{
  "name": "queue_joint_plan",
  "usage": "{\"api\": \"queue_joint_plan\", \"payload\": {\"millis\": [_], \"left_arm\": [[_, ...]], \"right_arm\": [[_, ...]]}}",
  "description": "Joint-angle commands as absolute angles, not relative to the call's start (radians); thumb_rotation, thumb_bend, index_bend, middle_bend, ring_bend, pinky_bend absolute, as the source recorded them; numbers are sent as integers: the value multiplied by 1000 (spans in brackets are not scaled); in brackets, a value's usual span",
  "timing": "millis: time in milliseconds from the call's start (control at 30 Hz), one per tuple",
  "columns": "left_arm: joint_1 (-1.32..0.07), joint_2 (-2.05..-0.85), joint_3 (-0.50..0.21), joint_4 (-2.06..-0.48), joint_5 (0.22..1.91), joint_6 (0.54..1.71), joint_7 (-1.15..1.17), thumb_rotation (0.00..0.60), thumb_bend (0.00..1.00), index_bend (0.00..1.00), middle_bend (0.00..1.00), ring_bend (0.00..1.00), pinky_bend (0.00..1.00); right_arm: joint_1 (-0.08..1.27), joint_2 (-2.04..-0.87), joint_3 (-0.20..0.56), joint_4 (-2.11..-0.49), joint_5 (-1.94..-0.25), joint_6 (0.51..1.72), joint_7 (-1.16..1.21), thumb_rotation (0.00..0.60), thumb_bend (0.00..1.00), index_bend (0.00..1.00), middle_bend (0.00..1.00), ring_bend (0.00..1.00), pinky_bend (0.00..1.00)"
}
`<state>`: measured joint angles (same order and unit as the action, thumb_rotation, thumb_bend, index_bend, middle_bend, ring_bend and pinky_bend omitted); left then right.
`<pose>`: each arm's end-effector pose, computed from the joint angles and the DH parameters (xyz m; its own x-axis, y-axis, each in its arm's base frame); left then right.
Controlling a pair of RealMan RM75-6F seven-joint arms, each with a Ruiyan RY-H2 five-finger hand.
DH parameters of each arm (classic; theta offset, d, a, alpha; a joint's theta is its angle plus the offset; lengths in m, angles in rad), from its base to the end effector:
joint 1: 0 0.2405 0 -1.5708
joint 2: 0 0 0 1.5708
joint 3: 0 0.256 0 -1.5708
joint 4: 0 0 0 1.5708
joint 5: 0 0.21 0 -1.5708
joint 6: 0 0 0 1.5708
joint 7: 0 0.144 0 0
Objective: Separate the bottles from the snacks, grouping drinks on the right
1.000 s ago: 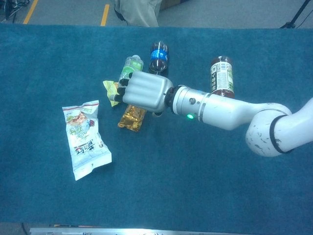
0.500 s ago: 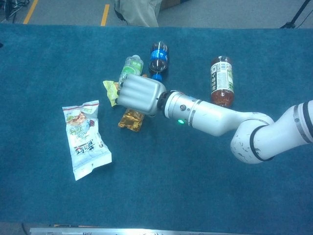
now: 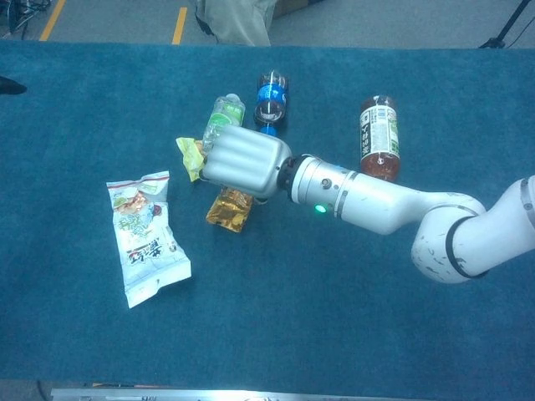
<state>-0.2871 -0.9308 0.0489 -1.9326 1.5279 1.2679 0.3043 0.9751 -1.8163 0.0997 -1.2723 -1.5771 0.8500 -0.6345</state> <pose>-0.2371 0.2009 0.1466 0.5929 0.1830 0.7842 0.7958 -0.2817 -0.5360 -0.0365 -0.2975 -0.1145 0.7466 0.2370 0.6217 -0.1697 -0.8357 0.5223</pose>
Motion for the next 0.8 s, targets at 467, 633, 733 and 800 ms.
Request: {"api": "queue_joint_plan", "payload": {"millis": [467, 633, 733, 800], "left_arm": [[-309, -940, 32, -1929, 1504, 1218, 323, 600, 296, 0, 60, 102, 203], [-311, -943, 27, -1923, 1492, 1210, 322, 600, 296, 0, 60, 102, 203], [-314, -945, 25, -1921, 1490, 1205, 323, 600, 296, 0, 60, 102, 202], [-316, -946, 23, -1921, 1490, 1202, 325, 600, 296, 0, 59, 102, 203]], "right_arm": [[971, -1719, -4, -1513, -1744, 912, -534, 600, 2, 563, 538, 536, 616], [963, -1703, -12, -1532, -1727, 879, -584, 600, 3, 513, 512, 482, 598], [952, -1683, -3, -1560, -1669, 835, -648, 600, 3, 343, 422, 395, 524], [945, -1664, 3, -1588, -1622, 801, -698, 600, 3, 236, 359, 335, 476]]}}
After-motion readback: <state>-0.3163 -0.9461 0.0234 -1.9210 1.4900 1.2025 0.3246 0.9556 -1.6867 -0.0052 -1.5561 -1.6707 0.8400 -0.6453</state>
